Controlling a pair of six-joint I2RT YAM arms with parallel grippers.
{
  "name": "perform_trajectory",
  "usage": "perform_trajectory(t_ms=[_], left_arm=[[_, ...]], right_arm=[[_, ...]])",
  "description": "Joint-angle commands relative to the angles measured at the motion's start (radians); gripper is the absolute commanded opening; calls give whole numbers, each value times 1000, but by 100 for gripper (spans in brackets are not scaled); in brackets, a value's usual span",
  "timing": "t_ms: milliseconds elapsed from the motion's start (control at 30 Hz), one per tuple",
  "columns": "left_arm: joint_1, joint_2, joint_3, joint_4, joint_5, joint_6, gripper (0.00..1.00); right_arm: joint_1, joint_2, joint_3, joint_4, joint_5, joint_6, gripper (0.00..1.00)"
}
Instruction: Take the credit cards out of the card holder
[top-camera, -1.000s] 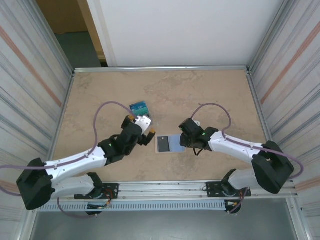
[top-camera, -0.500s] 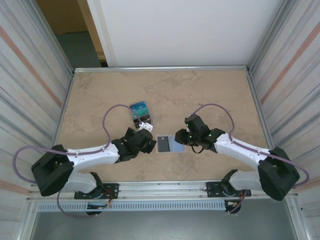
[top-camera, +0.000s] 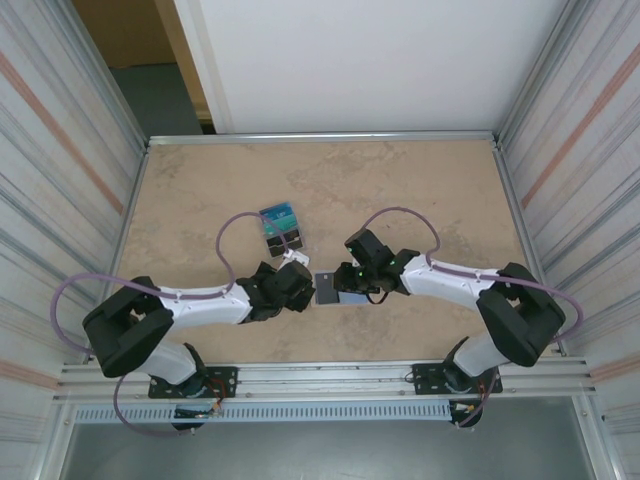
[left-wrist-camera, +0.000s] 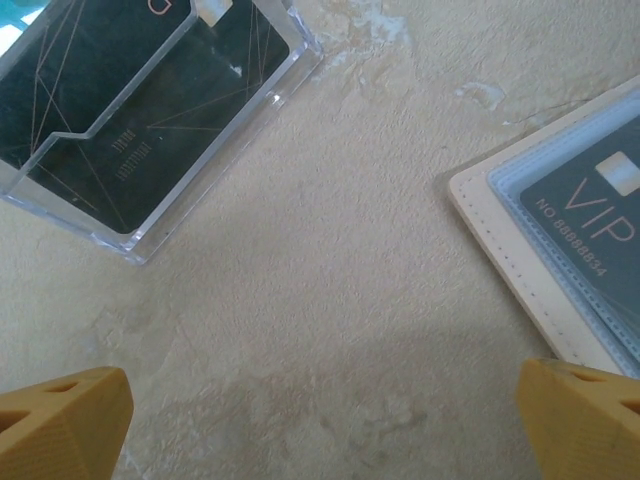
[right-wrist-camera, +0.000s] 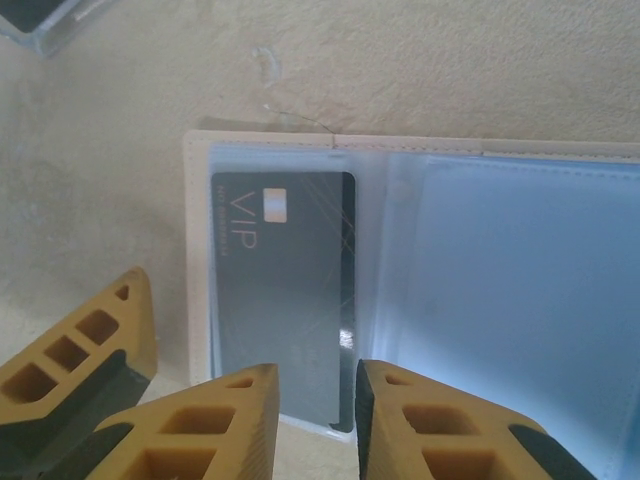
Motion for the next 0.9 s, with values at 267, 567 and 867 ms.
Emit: perform_trajectory(t_ms=[267, 567, 867], left_arm=[[-29, 34, 20, 6, 12, -41, 99], [-43, 65, 39, -18, 8, -46, 99], [-72, 76, 56, -74, -4, -55, 99]], right_arm=[[2, 86, 38, 31, -38, -9, 24], [-2, 136, 38, 38, -49, -4, 22], [-18, 128, -4, 88, -95, 30, 21]])
